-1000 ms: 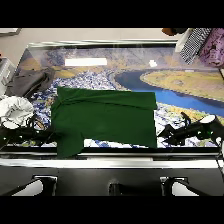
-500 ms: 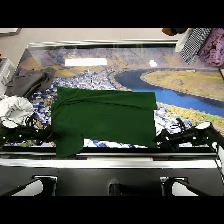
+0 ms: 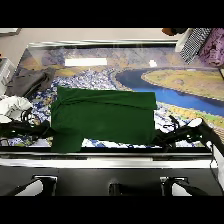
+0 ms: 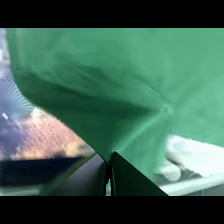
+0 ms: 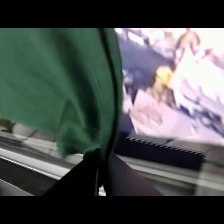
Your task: Fold the clothes and pants, and hang the long-sleeved shirts on hangers.
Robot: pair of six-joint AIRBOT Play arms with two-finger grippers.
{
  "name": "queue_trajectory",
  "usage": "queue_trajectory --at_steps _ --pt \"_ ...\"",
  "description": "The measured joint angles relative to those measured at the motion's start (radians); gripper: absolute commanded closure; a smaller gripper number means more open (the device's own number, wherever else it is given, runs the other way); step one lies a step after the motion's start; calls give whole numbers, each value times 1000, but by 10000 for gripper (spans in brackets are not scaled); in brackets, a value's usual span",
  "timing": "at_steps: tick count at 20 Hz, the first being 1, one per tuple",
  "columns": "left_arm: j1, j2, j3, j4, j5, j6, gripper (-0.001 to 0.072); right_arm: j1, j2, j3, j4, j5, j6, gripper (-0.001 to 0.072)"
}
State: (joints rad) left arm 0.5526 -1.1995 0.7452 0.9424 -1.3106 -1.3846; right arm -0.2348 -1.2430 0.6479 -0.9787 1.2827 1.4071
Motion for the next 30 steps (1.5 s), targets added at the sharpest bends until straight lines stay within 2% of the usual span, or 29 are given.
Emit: queue_trajectory --at_steps 5,8,11,15,22,30 --pt "-3 146 85 78 -139 -110 689 6 194 74 -145 129 90 686" --pt "-31 193 120 93 -167 -134 689 7 262 119 -179 158 113 686" --pt "-89 169 183 100 -151 -121 690 7 241 186 -188 117 116 686" --pt "-152 37 331 104 -83 -101 690 8 92 303 -93 30 69 686" --pt "-221 -325 683 103 -36 -66 690 9 -211 522 8 -80 28 686" --pt "-241 -623 994 98 -29 -106 691 27 -397 681 70 -210 22 685"
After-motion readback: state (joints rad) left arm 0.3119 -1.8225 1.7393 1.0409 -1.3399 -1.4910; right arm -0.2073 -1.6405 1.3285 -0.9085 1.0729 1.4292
